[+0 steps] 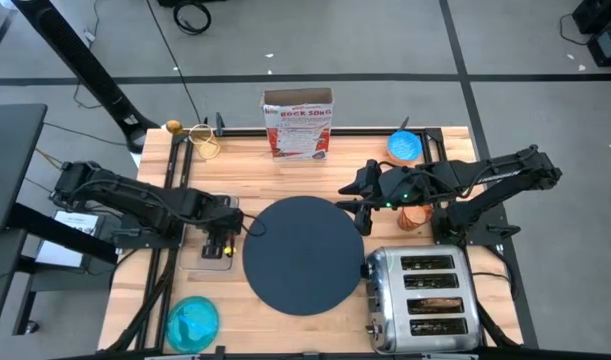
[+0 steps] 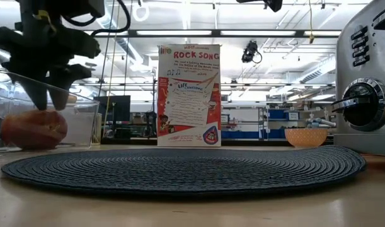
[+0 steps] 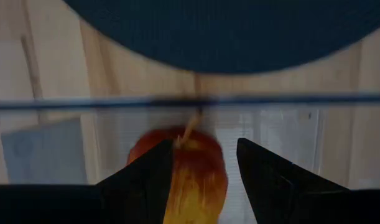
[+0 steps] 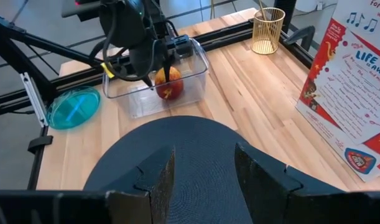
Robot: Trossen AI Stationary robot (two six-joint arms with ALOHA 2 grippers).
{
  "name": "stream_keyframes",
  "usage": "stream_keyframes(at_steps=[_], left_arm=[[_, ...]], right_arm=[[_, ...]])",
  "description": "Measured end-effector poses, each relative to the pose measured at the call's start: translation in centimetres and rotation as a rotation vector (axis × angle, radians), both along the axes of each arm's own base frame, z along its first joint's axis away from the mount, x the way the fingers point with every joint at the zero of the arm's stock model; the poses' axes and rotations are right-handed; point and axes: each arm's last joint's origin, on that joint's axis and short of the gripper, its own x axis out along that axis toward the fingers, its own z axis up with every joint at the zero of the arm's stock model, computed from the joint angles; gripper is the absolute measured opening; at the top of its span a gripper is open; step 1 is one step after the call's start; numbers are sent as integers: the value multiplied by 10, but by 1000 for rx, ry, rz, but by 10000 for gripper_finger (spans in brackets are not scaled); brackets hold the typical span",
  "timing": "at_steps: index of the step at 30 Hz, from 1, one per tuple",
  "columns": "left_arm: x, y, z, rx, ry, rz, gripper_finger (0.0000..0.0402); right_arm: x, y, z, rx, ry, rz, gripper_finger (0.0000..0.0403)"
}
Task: Arrange a breakfast setting
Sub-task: Put the red apple on top of the dark blue placemat beside the blue bowl
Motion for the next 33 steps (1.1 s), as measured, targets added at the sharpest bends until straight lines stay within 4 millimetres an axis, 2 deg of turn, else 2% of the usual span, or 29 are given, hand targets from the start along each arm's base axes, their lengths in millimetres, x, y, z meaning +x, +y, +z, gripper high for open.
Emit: stream_keyframes(at_steps=[5,11,18,26,33], left_arm=[[8,0,-2,-8,-49,-2,185],[11,5,-19,13,69,18,185],[23,8,-28,22,60,-6,185],[14,9,-25,13,119,92,185],[12,11,-31,39,128,79,185]], right_arm=[[0,0,0,-1,-1,-2,174],[0,0,0,0,-3,-2,174],[0,0,0,0,-3,-1,174],[0,0,0,19,-1,3,174],[0,0,0,2,6,21,174]])
